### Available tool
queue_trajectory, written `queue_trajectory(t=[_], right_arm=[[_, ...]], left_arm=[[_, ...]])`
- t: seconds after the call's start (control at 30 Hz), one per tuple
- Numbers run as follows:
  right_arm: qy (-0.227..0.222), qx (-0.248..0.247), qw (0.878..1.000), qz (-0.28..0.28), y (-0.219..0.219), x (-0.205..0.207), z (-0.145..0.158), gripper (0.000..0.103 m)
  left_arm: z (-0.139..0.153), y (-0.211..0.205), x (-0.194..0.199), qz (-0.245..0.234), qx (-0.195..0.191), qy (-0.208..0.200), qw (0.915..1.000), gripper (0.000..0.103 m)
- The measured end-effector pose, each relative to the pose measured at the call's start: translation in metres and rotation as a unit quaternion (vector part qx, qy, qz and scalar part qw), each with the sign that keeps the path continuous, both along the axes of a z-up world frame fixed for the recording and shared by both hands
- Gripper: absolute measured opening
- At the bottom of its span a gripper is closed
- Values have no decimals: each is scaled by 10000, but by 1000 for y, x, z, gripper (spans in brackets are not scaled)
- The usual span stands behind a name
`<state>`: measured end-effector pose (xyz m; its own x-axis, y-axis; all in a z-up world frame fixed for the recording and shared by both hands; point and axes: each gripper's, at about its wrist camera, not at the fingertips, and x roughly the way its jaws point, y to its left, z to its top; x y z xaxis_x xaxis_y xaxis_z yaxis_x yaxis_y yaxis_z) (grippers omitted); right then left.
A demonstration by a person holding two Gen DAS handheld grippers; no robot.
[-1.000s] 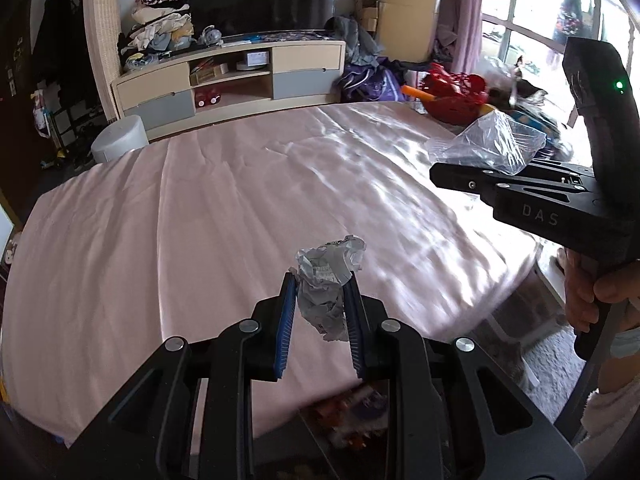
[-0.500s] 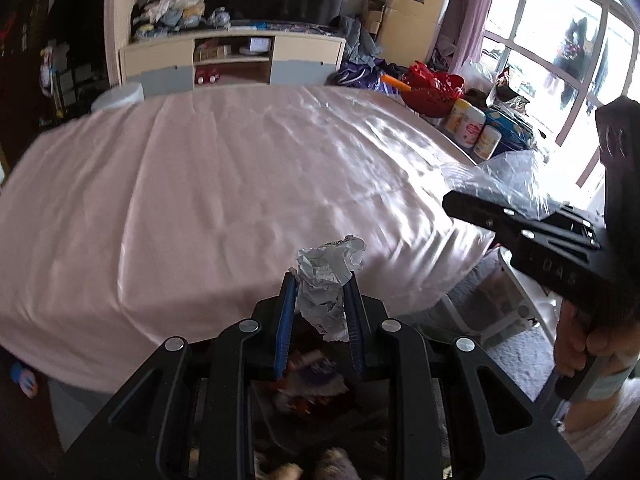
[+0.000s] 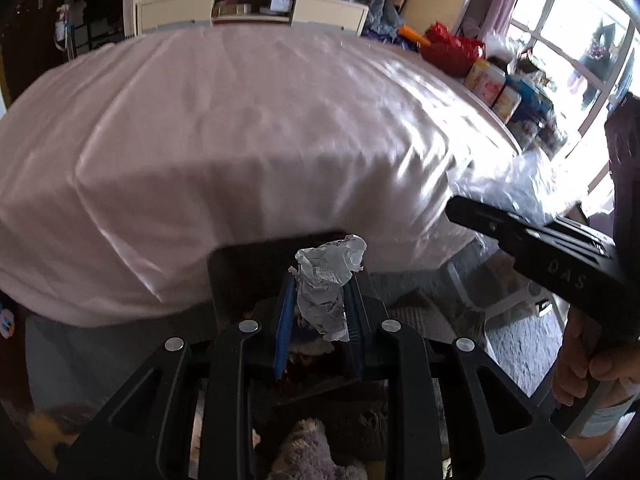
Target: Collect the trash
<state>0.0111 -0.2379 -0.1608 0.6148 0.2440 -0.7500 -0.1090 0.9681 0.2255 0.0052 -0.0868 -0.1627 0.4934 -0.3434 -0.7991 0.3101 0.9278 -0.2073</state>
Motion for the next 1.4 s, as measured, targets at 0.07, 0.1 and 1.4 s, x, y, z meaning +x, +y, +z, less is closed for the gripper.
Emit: queue_trajectory(t=[0.07, 0.1, 1.4], right_arm=[[128, 5, 9999, -59, 0, 1, -12, 20], [206, 35, 9997, -79, -1, 2, -18, 20], [817, 259, 9947, -561, 16, 33, -69, 93]], left_arm=[[-12, -2, -1, -19, 19, 149, 9999, 23], [-17, -2, -2, -16, 31, 190, 9998, 23], [-71, 36, 22, 448, 151, 900, 9948, 87]])
